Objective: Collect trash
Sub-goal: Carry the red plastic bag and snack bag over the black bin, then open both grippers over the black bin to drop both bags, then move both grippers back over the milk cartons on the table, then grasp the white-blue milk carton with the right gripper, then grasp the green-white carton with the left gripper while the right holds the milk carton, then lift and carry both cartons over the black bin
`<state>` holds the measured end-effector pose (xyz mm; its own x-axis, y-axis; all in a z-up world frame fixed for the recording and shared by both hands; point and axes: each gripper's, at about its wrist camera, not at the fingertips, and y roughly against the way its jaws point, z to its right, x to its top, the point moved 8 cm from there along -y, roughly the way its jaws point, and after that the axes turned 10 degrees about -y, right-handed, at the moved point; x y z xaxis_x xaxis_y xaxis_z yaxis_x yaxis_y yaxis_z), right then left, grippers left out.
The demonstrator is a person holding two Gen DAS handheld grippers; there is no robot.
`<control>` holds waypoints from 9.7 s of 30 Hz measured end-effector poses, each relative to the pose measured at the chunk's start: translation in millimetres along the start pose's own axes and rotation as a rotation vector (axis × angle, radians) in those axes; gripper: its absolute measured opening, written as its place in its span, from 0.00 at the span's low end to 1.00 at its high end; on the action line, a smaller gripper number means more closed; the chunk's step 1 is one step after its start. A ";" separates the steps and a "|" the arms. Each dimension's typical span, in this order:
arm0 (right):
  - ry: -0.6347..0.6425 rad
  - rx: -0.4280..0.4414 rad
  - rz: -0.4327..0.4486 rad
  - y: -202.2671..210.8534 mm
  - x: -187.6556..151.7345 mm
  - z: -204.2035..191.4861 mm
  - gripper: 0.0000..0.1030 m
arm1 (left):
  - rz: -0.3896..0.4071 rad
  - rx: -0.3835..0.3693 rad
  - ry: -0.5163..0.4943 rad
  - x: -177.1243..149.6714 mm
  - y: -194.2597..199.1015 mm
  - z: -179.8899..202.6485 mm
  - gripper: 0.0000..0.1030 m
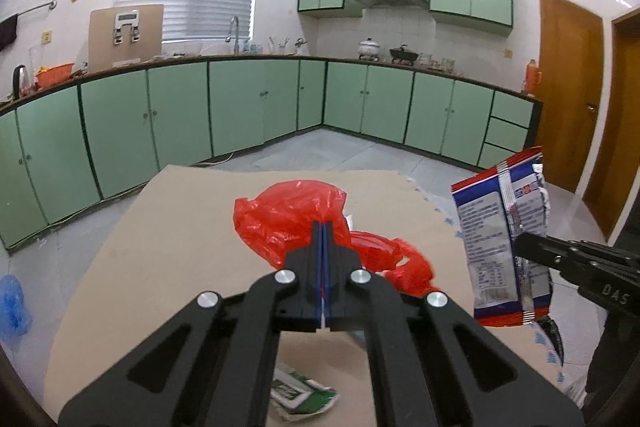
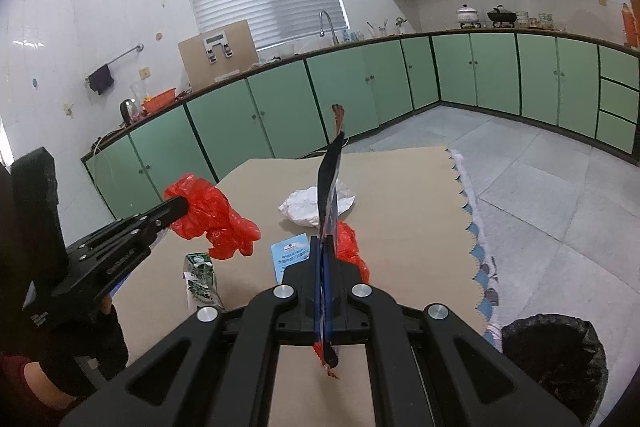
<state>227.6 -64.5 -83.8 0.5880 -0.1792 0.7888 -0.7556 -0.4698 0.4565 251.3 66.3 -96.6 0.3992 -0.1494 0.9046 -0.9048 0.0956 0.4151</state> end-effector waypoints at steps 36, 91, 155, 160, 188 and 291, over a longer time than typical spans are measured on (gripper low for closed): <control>-0.187 -0.312 0.160 135.8 -7.7 146.6 0.01 | 0.038 -0.420 -0.163 13.3 -4.6 226.1 0.00; -0.274 -0.561 0.183 151.9 -26.3 228.2 0.86 | -0.053 -0.442 -0.186 2.8 -52.7 290.8 0.64; 0.074 -0.133 -0.077 -56.1 -70.7 -3.1 0.86 | -0.314 0.174 0.033 -117.5 -19.1 -33.9 0.54; 0.073 -0.102 -0.112 -76.3 -76.2 -19.7 0.83 | -0.311 0.155 0.062 -116.5 -15.8 -42.8 0.54; 0.042 -0.086 -0.237 -110.7 -97.7 -25.3 0.46 | -0.348 0.195 0.111 -127.1 -25.0 -67.2 0.84; -0.028 -0.219 0.096 73.4 -2.9 55.4 0.35 | -0.117 -0.206 -0.073 -9.3 -4.8 113.5 0.27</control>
<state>186.3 -146.3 -75.4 0.5162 -0.2387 0.8225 -0.8510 -0.2514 0.4611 235.1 -44.5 -118.0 0.4808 -0.2414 0.8429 -0.8008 0.2707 0.5343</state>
